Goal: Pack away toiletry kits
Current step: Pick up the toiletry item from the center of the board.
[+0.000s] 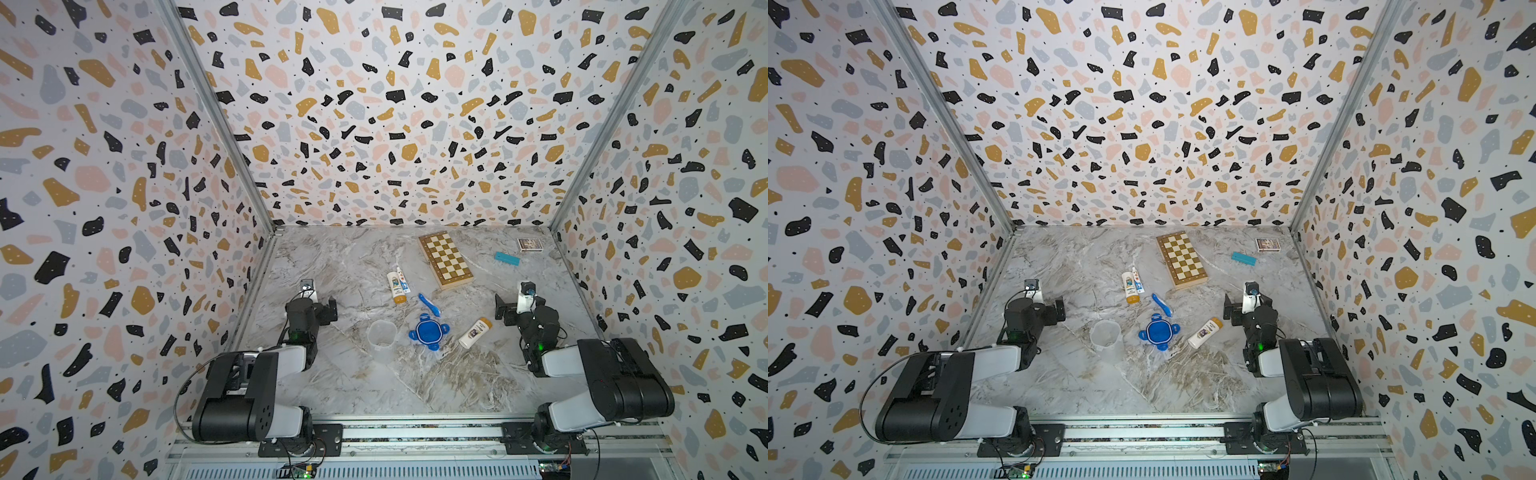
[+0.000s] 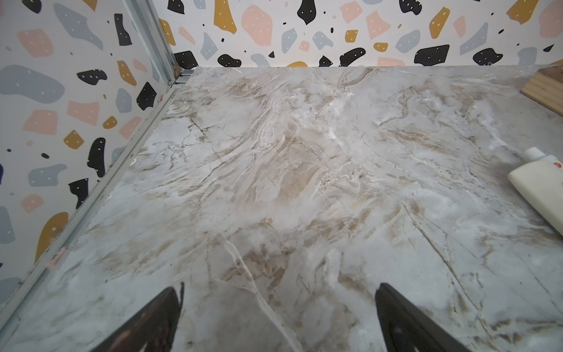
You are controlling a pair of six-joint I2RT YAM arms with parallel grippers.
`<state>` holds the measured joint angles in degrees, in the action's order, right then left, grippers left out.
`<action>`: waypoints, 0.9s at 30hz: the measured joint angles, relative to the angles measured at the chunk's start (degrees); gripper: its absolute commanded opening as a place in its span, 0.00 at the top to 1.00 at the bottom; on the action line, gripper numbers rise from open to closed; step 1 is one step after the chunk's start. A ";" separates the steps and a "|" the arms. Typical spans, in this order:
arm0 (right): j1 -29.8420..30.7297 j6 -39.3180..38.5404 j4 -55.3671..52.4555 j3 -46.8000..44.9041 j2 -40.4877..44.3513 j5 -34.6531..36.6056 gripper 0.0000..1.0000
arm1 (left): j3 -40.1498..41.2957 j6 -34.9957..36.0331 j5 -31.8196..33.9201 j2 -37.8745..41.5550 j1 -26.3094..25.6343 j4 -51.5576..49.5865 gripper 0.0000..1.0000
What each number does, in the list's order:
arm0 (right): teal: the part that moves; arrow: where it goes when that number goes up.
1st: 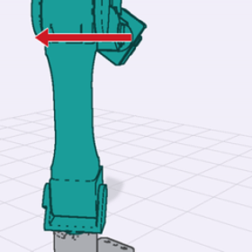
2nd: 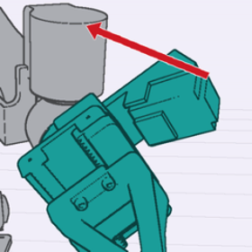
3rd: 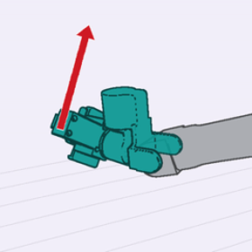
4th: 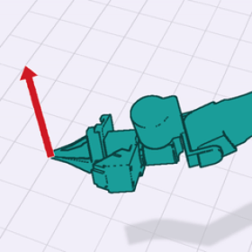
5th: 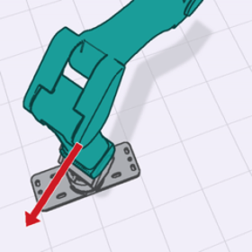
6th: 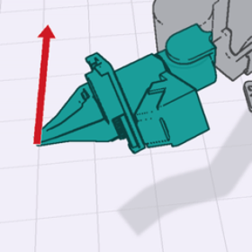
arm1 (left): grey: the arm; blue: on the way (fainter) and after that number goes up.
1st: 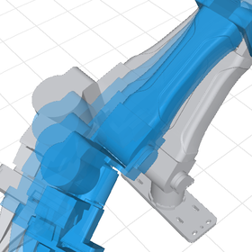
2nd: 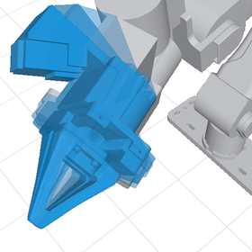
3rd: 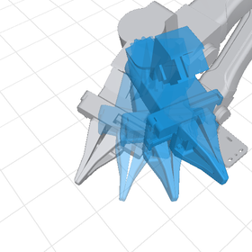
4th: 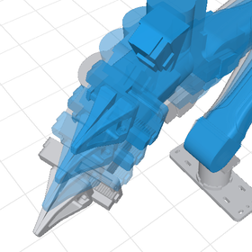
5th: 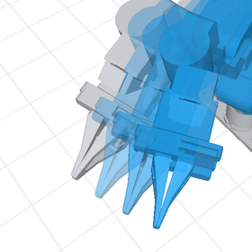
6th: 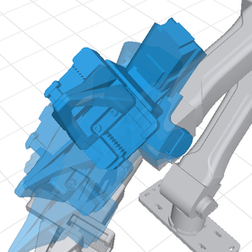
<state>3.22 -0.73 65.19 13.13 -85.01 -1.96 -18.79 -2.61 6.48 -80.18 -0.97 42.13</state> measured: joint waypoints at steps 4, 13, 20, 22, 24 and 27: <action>0.00 0.00 0.02 0.00 0.00 -0.02 0.01 | 0.00 0.00 0.04 0.00 0.00 0.00 0.02; 1.64 -0.02 -26.58 15.52 11.26 0.37 0.14 | -10.60 -7.67 9.73 19.34 -1.64 -26.93 0.09; 7.10 -3.23 -49.27 38.97 12.81 -12.96 0.27 | -27.93 -21.42 1.31 35.89 -1.95 -51.52 0.19; 10.75 -4.87 -54.03 40.92 10.51 -16.59 0.29 | -28.83 -23.54 -4.28 36.37 -2.08 -56.74 0.20; 14.01 -5.70 -58.42 42.45 6.36 -19.41 0.37 | -28.28 -24.90 -10.43 34.88 -2.14 -61.48 0.22; 18.75 -3.85 -64.02 46.25 -3.17 -21.90 0.38 | -26.12 -25.75 -18.75 30.84 -2.32 -65.88 0.22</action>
<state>21.98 -4.58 1.17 59.37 -88.18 -23.86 -44.91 -28.36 -12.27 -49.34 -3.29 -23.75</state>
